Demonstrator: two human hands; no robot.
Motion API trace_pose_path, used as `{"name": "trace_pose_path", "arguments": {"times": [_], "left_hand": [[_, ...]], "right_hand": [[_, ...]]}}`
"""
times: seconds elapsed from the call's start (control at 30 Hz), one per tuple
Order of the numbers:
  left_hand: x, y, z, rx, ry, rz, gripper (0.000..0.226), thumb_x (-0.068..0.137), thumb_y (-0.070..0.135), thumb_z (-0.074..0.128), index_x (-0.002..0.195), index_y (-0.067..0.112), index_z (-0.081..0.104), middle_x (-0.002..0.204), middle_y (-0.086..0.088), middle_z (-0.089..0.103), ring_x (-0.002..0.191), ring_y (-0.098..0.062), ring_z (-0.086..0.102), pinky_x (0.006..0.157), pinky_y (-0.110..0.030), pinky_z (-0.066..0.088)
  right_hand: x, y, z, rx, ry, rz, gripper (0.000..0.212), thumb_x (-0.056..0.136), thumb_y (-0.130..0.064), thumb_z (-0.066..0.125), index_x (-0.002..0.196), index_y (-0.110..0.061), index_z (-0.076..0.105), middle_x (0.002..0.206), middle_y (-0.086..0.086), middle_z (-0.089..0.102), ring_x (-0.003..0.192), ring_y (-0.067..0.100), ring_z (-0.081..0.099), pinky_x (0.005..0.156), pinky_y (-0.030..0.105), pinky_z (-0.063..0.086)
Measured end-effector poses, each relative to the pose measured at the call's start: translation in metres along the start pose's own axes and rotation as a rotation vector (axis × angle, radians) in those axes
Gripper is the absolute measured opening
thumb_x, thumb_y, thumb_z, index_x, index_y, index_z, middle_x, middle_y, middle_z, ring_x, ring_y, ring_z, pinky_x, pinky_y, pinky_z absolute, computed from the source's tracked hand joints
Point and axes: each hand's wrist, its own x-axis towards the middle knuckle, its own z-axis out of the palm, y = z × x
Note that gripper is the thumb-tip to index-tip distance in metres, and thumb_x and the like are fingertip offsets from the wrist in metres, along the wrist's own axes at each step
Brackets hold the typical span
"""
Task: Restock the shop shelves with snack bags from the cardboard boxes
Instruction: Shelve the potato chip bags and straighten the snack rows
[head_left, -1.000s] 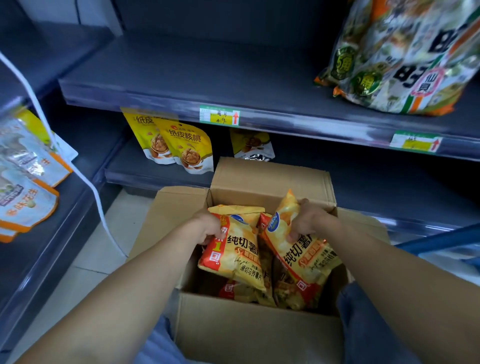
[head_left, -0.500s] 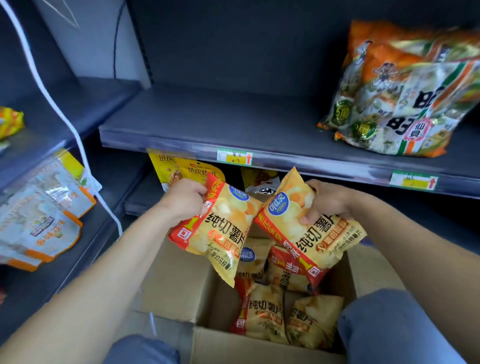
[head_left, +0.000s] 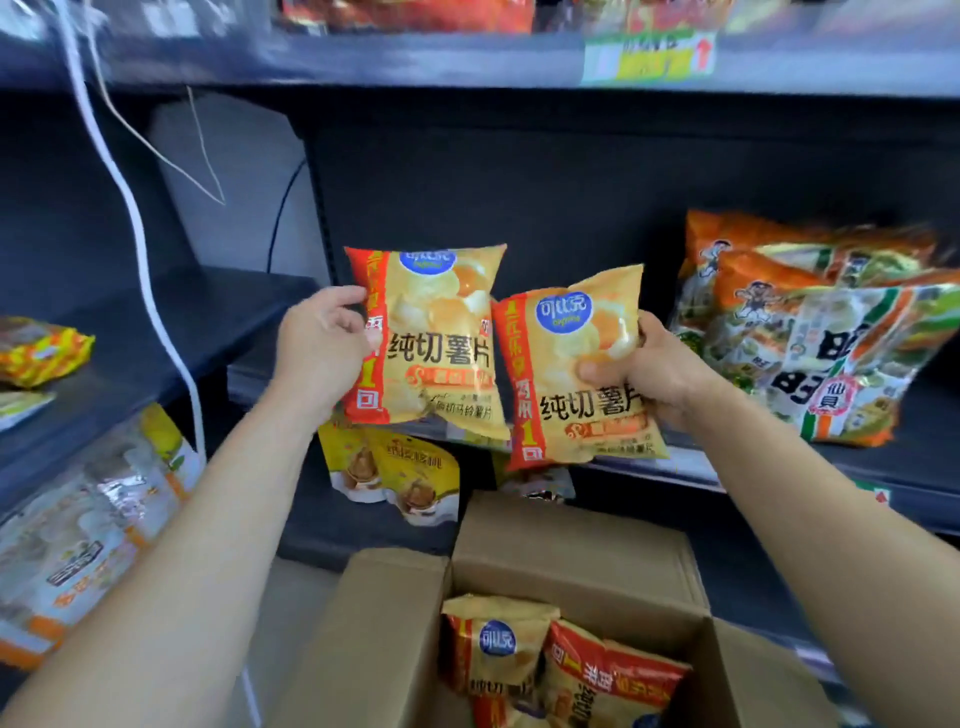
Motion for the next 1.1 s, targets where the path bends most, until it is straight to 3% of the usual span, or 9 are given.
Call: {"name": "trace_pose_path", "arguments": {"times": [0.13, 0.3, 0.43, 0.57, 0.63, 0.8, 0.93, 1.03, 1.1], "left_hand": [[0.037, -0.006, 0.038, -0.035, 0.151, 0.058, 0.020, 0.088, -0.001, 0.057, 0.093, 0.018, 0.059, 0.070, 0.008, 0.058, 0.069, -0.008, 0.059, 0.065, -0.028, 0.051], [0.080, -0.024, 0.076, 0.042, 0.268, 0.074, 0.017, 0.089, -0.001, 0.052, 0.084, 0.014, 0.058, 0.070, 0.009, 0.053, 0.071, -0.010, 0.054, 0.056, -0.016, 0.040], [0.102, -0.043, 0.107, 0.117, 0.320, 0.058, 0.022, 0.088, -0.007, 0.046, 0.081, 0.012, 0.055, 0.070, 0.008, 0.047, 0.070, -0.011, 0.047, 0.056, -0.014, 0.035], [0.120, -0.057, 0.139, 0.083, 0.381, 0.061, 0.026, 0.087, -0.010, 0.040, 0.082, 0.012, 0.053, 0.090, -0.004, 0.051, 0.081, -0.015, 0.047, 0.068, -0.020, 0.036], [0.129, -0.059, 0.153, 0.072, 0.408, 0.070, 0.026, 0.087, -0.012, 0.039, 0.082, 0.011, 0.051, 0.094, -0.004, 0.048, 0.083, -0.014, 0.045, 0.068, -0.014, 0.031], [0.147, -0.075, 0.183, 0.126, 0.394, 0.056, 0.023, 0.090, -0.011, 0.038, 0.085, 0.010, 0.047, 0.099, -0.006, 0.045, 0.089, -0.019, 0.046, 0.062, -0.009, 0.026], [0.157, -0.090, 0.195, 0.232, 0.395, -0.051, 0.019, 0.094, 0.002, 0.047, 0.085, 0.019, 0.050, 0.118, -0.009, 0.048, 0.114, -0.029, 0.041, 0.089, -0.030, 0.034], [0.161, -0.087, 0.196, 0.197, 0.279, -0.064, 0.003, 0.094, 0.017, 0.052, 0.096, 0.016, 0.050, 0.124, -0.011, 0.043, 0.118, -0.029, 0.040, 0.085, -0.034, 0.037], [0.161, -0.079, 0.198, 0.235, 0.159, -0.104, 0.042, 0.085, 0.037, 0.064, 0.112, 0.012, 0.043, 0.125, -0.008, 0.046, 0.120, -0.029, 0.038, 0.081, -0.036, 0.036]], "right_hand": [[0.032, -0.012, 0.014, 0.014, 0.178, -0.179, 0.071, 0.073, -0.001, 0.078, 0.130, -0.019, 0.038, 0.111, 0.001, 0.064, 0.099, 0.023, 0.065, 0.081, 0.046, 0.056], [0.079, -0.003, 0.008, 0.044, 0.284, -0.257, 0.075, 0.075, -0.001, 0.076, 0.135, -0.019, 0.034, 0.112, -0.004, 0.060, 0.102, 0.018, 0.061, 0.089, 0.046, 0.053], [0.117, 0.012, 0.002, 0.081, 0.287, -0.255, 0.075, 0.074, 0.001, 0.077, 0.134, -0.018, 0.036, 0.111, -0.004, 0.061, 0.104, 0.018, 0.062, 0.092, 0.046, 0.053], [0.154, 0.019, -0.004, 0.104, 0.248, -0.237, 0.073, 0.074, 0.001, 0.077, 0.133, -0.016, 0.036, 0.110, -0.003, 0.062, 0.104, 0.020, 0.062, 0.090, 0.046, 0.054], [0.171, 0.020, -0.007, 0.101, 0.240, -0.230, 0.072, 0.074, -0.001, 0.078, 0.132, -0.017, 0.037, 0.112, -0.001, 0.063, 0.104, 0.020, 0.063, 0.088, 0.044, 0.054], [0.212, 0.034, -0.012, 0.065, 0.262, -0.208, 0.067, 0.077, -0.010, 0.077, 0.131, -0.021, 0.040, 0.112, -0.003, 0.062, 0.103, 0.018, 0.061, 0.077, 0.034, 0.052], [0.236, 0.054, -0.015, -0.124, 0.359, -0.128, 0.076, 0.072, -0.025, 0.080, 0.131, -0.042, 0.034, 0.123, 0.000, 0.056, 0.117, 0.027, 0.051, 0.096, 0.049, 0.047], [0.242, 0.067, -0.016, -0.192, 0.393, -0.090, 0.088, 0.073, -0.027, 0.079, 0.140, -0.045, 0.025, 0.129, -0.002, 0.054, 0.122, 0.029, 0.046, 0.100, 0.051, 0.044], [0.243, 0.071, -0.016, -0.180, 0.395, -0.080, 0.091, 0.074, -0.026, 0.078, 0.143, -0.043, 0.022, 0.130, -0.003, 0.055, 0.123, 0.028, 0.046, 0.102, 0.049, 0.043]]}}
